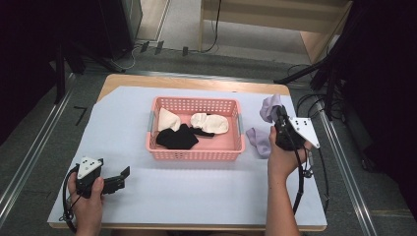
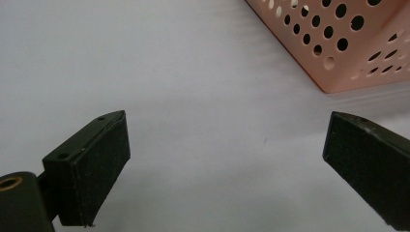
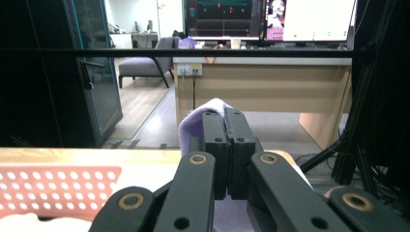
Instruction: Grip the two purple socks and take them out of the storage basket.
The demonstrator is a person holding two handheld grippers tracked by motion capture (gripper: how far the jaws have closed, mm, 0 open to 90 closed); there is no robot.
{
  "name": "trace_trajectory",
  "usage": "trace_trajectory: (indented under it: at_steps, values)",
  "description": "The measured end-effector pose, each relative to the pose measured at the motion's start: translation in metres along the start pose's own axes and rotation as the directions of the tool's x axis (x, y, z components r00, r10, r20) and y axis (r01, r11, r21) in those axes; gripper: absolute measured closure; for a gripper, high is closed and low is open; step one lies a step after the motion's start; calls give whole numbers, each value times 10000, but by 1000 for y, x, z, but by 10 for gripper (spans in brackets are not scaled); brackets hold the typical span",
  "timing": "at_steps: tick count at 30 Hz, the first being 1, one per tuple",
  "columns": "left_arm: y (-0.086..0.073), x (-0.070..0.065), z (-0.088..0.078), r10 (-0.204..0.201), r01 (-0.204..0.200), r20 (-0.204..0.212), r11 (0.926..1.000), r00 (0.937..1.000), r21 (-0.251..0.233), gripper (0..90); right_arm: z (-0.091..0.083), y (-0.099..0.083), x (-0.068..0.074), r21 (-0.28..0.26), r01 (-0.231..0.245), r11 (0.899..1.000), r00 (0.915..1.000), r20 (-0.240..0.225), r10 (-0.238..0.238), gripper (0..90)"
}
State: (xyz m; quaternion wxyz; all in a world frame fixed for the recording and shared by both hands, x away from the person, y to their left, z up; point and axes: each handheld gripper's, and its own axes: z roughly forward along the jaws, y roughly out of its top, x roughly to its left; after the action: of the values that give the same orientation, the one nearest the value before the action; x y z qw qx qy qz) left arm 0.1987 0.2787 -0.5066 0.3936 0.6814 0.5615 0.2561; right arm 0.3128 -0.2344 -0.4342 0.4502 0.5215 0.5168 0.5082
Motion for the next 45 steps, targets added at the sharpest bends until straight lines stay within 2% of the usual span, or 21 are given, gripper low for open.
trace_trajectory:
  at_steps: [8,11,13,17,25,29,30,32,40,45]
  values:
    - [0,0,0,-23,23,3,10000,10000,-19,37,-4,-27,-3,647,-11,9979,10000,-12,11,897]
    - [0,0,0,-28,28,1,10000,10000,-22,37,-6,-40,-4,975,-78,9952,9998,-151,93,882]
    - [0,0,0,-22,22,-3,10000,10000,-21,37,-6,-42,-4,1050,-96,9944,9997,-201,118,872]
    - [0,0,0,-33,33,8,10000,10000,-19,37,-9,-52,-9,1342,-272,9906,9992,-248,308,803]
    - [0,0,0,-28,28,-5,10000,10000,-25,37,-31,-65,-23,1702,-874,9815,9934,-585,986,548]
    - [0,-1,0,-5,5,-35,10000,10000,-11,37,-46,-71,-35,2098,-793,9745,9927,-730,964,412]
    - [0,-1,0,-2,2,-81,10000,10000,-2,37,-46,-71,-35,2098,-793,9745,9927,-730,964,412]
    - [0,-1,0,4,-4,-69,10000,10000,-17,37,-56,-73,-42,2252,-728,9716,9917,-871,945,355]
    - [0,-1,0,13,-13,-66,10000,10000,-19,37,-80,-80,-59,2435,-443,9689,9909,-1125,736,294]
    - [0,-1,0,39,-40,-64,10000,10000,-32,37,-99,-84,-69,2741,-181,9615,9911,-1222,535,273]
